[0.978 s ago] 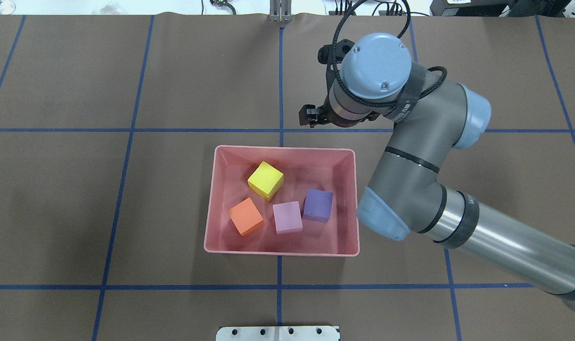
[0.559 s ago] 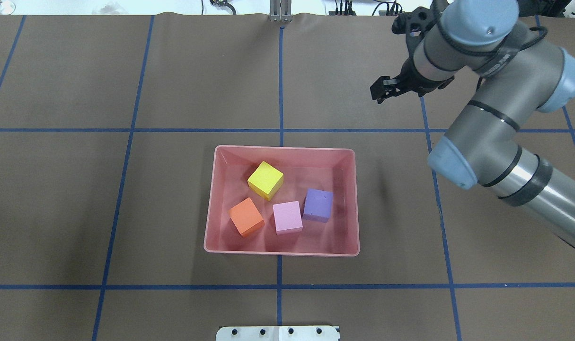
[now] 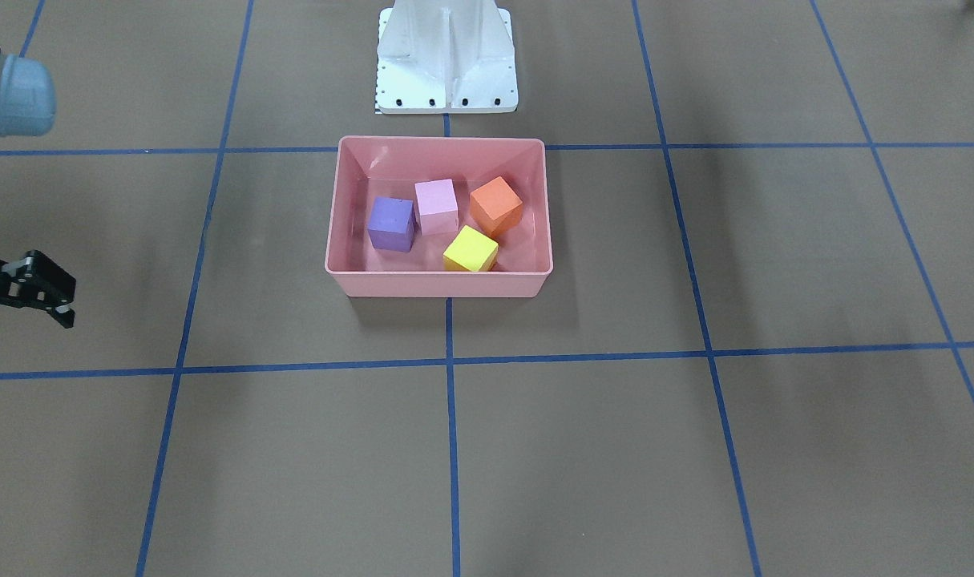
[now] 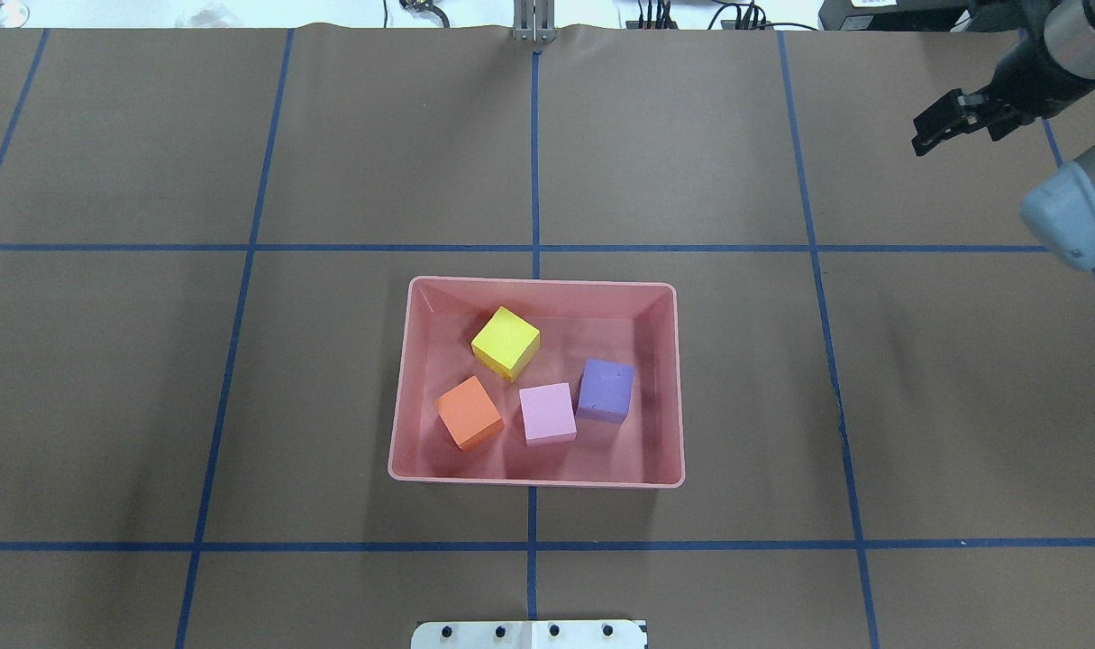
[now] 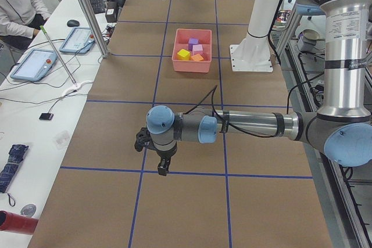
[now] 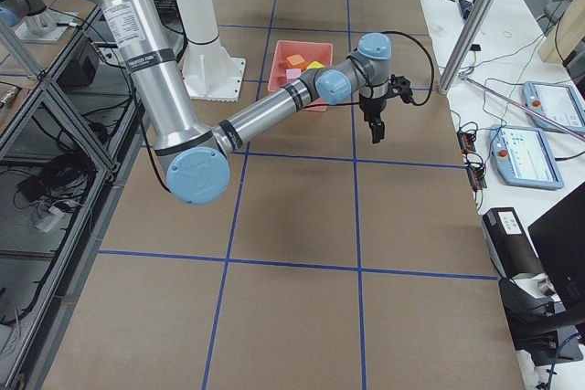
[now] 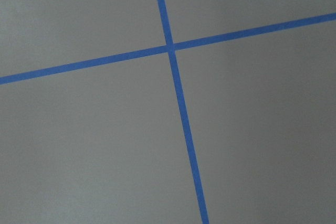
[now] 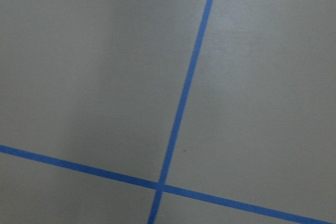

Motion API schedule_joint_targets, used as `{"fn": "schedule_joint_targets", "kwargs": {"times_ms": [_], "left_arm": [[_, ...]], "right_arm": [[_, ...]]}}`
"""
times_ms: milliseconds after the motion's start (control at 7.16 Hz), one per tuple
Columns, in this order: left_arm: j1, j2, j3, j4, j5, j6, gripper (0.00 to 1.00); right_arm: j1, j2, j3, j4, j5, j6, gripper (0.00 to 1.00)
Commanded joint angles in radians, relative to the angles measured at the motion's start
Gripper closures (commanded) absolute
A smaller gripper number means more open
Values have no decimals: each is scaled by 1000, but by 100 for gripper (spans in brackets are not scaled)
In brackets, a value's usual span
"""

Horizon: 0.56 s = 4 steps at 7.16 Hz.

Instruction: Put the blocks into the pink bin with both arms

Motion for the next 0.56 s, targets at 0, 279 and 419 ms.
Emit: {"fn": "schedule_joint_targets", "kwargs": {"times_ms": [0,279,419], "left_arm": [[-67,15,-9,8,2,10,0],[-70,78,-86,-7,4,13,0],[-70,93,-94,-7,4,15,0]], "right_arm": [[115,-107,-2,7,38,-56,0],[213,-229,-2,6,55,-299,0],[244,-301,2,10,65,-359,0]]}}
